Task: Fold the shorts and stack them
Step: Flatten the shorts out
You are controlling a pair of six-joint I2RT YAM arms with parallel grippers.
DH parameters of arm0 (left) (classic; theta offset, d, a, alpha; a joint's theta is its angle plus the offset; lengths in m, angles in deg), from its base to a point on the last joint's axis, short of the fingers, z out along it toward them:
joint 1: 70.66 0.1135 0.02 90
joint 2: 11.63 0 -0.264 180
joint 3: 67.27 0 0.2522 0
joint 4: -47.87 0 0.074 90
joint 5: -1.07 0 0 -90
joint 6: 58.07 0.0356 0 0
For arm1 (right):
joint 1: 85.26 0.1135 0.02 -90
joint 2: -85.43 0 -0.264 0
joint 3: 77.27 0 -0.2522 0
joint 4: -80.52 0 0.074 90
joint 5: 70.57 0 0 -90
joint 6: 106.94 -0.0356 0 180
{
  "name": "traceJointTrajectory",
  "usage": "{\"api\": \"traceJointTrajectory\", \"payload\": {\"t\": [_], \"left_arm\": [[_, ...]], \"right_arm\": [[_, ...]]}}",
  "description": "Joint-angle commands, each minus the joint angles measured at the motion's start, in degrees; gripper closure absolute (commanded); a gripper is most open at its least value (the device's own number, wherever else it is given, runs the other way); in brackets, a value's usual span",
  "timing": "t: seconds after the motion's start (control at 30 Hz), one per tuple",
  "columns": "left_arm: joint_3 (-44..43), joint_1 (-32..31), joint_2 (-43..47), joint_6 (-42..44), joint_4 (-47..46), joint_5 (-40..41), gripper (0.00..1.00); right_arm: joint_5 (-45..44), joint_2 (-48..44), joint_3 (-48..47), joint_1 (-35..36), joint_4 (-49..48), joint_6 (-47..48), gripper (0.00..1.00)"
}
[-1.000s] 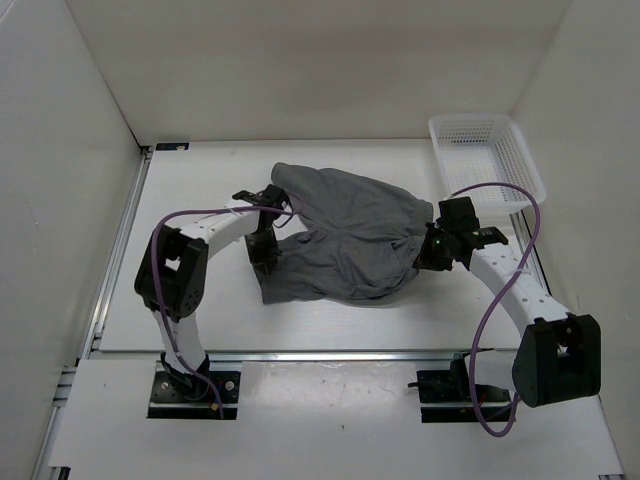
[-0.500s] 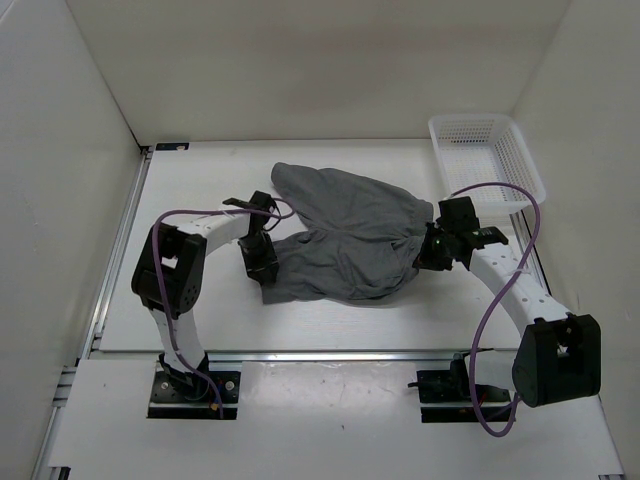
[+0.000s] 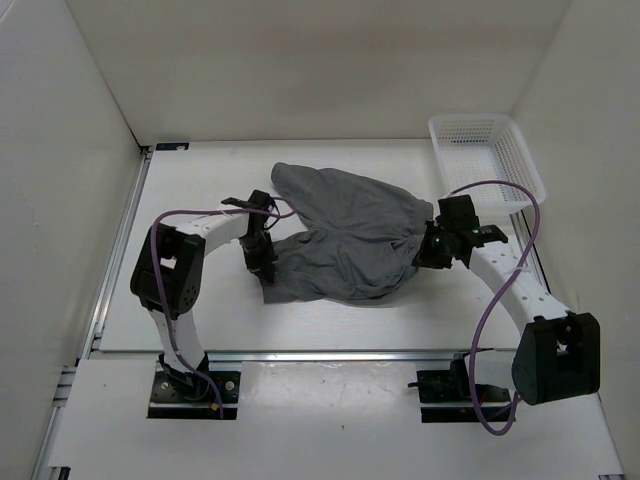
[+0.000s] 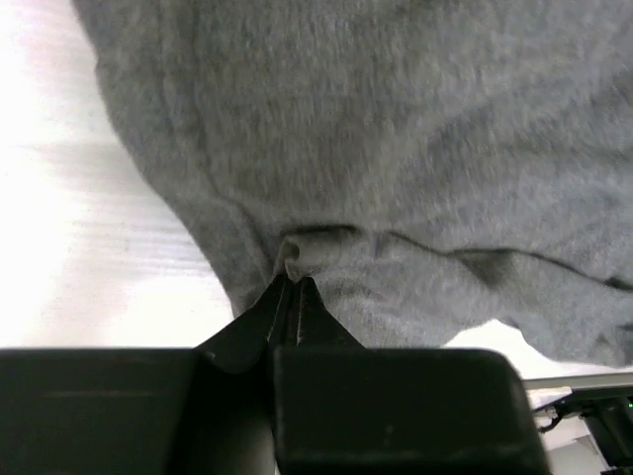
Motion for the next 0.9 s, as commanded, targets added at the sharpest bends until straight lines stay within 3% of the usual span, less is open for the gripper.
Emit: {"api": "traceJointTrajectory", "payload": {"t": [0.0,0.17,0.3,0.4,0.5,0.73,0.77,0.83,0.87], "left_arm": [[-2.76,1.07,5.14,1.22,1.10,0.19,0.90],[-16.71,5.90,4.97,4.56,9.09,2.03,0.90],[-36.99,9.94,4.18,6.41,16.13,2.04,0.90],[-41.00,11.35,6.27,6.41,17.46,0.63,0.90],[-35.40,11.89,12.58,6.41,15.45,-0.77,0.90],[2.11,9.96,32.81,0.36,5.08,-2.61,0.90],[10.68,9.96,34.48,-2.35,3.76,-4.36,0.81],[17.07,10.57,36.25,-4.13,0.95,-6.13,0.63],[20.14,10.57,36.26,-5.18,0.94,-6.83,0.41]], "right_arm": [[0.36,0.13,-2.91,-0.16,-1.48,1.04,1.00],[-1.40,3.28,-10.10,-1.03,-0.78,1.56,1.00],[-0.87,6.37,-22.23,-2.62,1.50,1.56,1.00],[-0.26,6.37,-27.08,-2.62,1.51,0.51,1.00],[0.27,5.23,-24.81,-2.62,2.04,0.51,1.00],[-0.26,-3.46,-6.11,-2.62,2.04,0.51,1.00],[-0.26,-3.47,-1.64,-2.62,2.04,0.51,1.00],[-0.26,-4.18,1.99,-2.62,1.51,-0.01,1.00],[0.44,-4.18,3.48,-2.62,0.81,-0.54,1.00]]}}
